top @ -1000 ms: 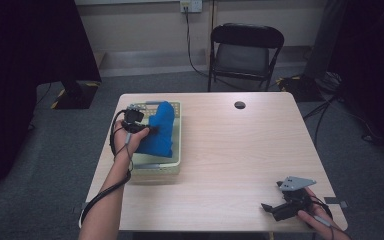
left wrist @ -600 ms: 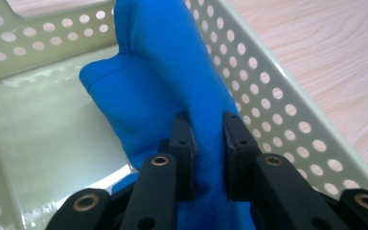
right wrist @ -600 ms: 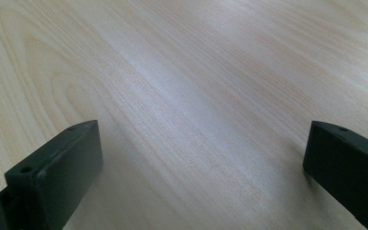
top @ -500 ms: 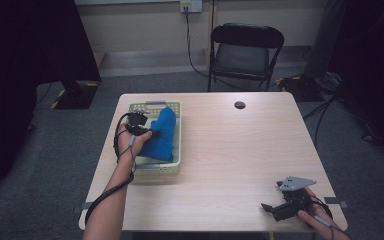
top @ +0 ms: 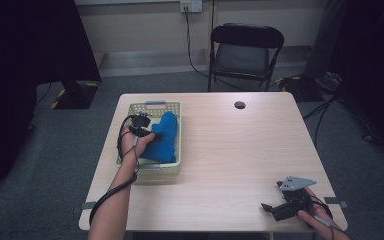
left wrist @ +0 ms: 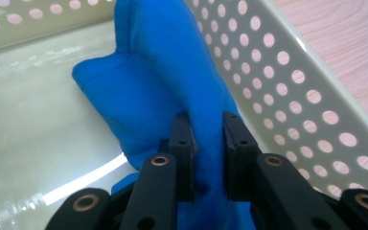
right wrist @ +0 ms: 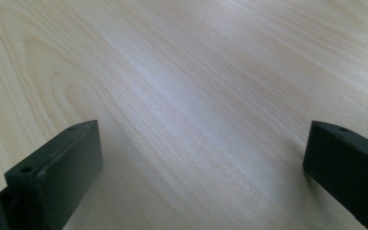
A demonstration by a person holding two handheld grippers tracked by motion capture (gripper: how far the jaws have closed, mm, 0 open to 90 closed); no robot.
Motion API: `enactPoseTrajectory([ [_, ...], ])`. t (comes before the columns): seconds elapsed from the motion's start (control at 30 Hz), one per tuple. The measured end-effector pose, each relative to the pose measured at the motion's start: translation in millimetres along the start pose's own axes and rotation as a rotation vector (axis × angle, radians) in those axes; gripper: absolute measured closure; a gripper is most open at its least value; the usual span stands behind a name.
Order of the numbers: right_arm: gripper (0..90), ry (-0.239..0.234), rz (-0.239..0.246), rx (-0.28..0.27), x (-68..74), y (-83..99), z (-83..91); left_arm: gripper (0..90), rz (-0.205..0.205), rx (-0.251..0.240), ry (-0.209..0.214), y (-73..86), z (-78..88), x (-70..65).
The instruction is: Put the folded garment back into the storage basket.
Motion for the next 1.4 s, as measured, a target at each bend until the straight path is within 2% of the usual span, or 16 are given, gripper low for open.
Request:
enactPoseTrajectory([
  [0.6, 0.0, 0.000, 0.000, 0.000, 0.0, 0.0, 0.0, 76.6, 0.013, 0.047, 0.006, 2.7, -15.8, 1.9],
  [1.03, 0.0, 0.000, 0.000, 0.000, 0.0, 0.0, 0.0, 76.0, -0.002, 0.109, -0.005, 5.1, -22.8, 4.1],
  [1.4, 0.0, 0.000, 0.000, 0.000, 0.0, 0.0, 0.0, 75.0, 0.003, 0.165, -0.015, 8.3, -31.0, 9.6],
])
Point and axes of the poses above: each handheld gripper's, and its own axes: z roughly backward along the jaws, y roughly out of its underside, x roughly to its left, the point moved 7 cm from there along -z, roughly forward along the jaws, and after that the axes turned 15 degrees about x, right-handed, at the moved point
